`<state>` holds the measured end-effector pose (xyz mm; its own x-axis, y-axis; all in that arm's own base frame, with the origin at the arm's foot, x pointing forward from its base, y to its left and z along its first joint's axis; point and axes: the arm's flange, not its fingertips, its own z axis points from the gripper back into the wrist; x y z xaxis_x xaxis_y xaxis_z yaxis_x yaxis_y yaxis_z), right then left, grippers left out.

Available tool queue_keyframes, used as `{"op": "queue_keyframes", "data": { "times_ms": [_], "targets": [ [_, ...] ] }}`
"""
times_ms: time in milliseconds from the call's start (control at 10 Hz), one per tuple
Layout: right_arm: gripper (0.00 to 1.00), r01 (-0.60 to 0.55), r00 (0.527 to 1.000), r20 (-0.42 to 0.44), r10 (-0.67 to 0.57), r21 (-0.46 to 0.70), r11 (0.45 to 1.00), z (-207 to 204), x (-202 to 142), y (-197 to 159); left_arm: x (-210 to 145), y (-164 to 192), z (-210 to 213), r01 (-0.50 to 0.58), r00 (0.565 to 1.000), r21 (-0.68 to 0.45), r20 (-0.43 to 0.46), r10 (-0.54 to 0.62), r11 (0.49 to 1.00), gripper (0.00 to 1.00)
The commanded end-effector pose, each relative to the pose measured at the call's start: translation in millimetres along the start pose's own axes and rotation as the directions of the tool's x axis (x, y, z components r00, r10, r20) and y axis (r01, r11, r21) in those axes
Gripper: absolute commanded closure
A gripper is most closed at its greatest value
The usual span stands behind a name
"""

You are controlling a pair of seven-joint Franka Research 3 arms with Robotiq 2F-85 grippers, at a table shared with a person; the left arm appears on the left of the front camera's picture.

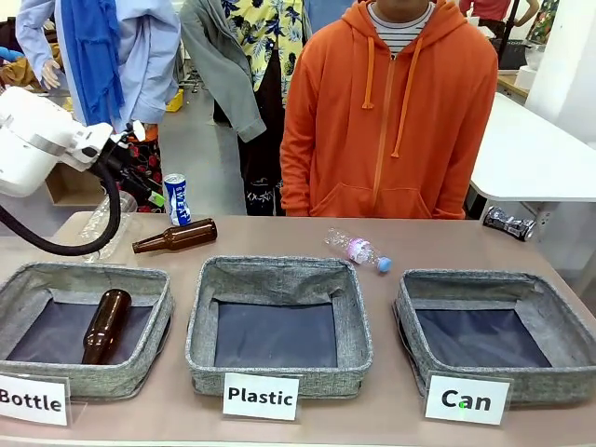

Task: Sort the can waste into the basket.
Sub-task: Pick up the can waste from the table and place it in the right Fabric basket.

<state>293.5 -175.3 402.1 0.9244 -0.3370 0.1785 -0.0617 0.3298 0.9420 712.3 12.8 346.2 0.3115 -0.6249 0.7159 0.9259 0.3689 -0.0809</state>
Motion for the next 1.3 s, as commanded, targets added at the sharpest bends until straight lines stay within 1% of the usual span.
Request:
{"op": "queue_keyframes", "data": {
  "times_ms": [0,200,700,1000,1200],
  "targets": [
    [0.0,-0.028,1.0,0.013,0.027,0.021,0.999,0,3,1,4,8,-8,0.015,0.998,0.03,0.06,-0.017,0.999,0.0],
    [0.0,-0.028,1.0,0.013,0.027,0.021,0.999,0,3,1,3,16,-20,0.014,0.996,0.035,0.084,-0.016,0.999,0.0],
    [0.0,-0.028,1.0,0.013,0.027,0.021,0.999,0,3,1,7,32,-38,-0.036,0.998,0.059,0.059,0.033,0.998,0.0],
    [0.0,-0.028,1.0,0.013,0.027,0.021,0.999,0,3,1,9,44,-50,-0.064,0.993,0.089,0.105,0.055,0.994,0.0],
    [0.0,-0.028,1.0,0.013,0.027,0.021,0.999,0,3,1,10,47,-60,-0.078,0.991,0.066,0.11,0.07,0.995,0.0]
  ]
}}
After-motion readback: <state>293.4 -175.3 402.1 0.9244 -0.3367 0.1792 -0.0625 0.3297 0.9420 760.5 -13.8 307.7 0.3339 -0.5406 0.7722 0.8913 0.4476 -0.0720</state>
